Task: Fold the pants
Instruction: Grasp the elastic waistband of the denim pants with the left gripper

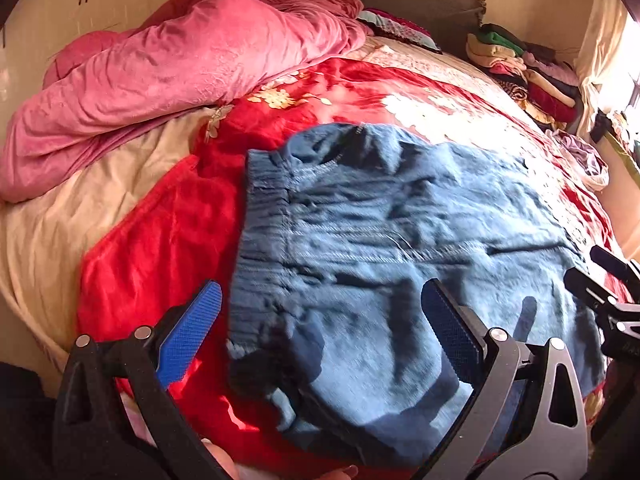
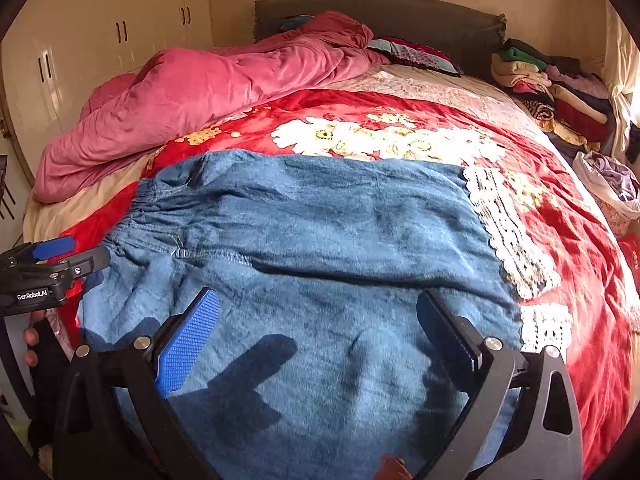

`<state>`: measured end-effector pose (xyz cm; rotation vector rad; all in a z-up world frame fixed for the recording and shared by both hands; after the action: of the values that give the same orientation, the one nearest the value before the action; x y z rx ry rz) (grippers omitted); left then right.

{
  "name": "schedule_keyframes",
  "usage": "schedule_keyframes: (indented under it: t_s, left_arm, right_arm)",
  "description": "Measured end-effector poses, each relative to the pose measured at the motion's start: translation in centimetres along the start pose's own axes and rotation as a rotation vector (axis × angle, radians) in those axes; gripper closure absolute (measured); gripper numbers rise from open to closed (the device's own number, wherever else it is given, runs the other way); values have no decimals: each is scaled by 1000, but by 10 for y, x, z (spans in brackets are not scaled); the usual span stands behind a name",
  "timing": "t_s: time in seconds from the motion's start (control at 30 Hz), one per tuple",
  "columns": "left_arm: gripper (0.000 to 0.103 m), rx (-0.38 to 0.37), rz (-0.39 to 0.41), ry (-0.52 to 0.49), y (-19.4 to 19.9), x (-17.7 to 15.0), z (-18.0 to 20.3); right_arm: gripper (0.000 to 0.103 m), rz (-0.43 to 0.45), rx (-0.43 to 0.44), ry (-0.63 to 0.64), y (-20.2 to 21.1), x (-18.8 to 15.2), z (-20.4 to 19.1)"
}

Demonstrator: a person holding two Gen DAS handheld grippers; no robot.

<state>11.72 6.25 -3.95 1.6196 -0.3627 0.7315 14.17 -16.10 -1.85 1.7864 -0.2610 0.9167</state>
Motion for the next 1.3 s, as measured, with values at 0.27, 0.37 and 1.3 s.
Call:
schedule_keyframes:
  t_s: [0.27, 0.37, 1.3]
  left_arm:
    - [9, 55, -13, 24, -41, 46, -36]
    - [9, 75, -23, 24, -56, 60, -48]
    - [73, -101, 23, -27, -109, 95, -41]
  right_arm:
    - [4, -13, 59, 62, -44, 67, 2]
    - [4, -20, 90, 82, -60, 88, 2]
    - [27, -233, 235, 329, -192, 130, -2]
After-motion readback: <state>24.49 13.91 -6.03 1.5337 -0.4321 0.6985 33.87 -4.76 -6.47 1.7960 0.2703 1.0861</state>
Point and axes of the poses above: each gripper's, at about its wrist camera, not at the fingertips, and y roughly against the way its jaws point, z to its right, x to its top, the point moved 7 cm from there along -y, roughly the way its jaws point, and after that the axes turned 10 degrees about x, right-handed, at the moved point
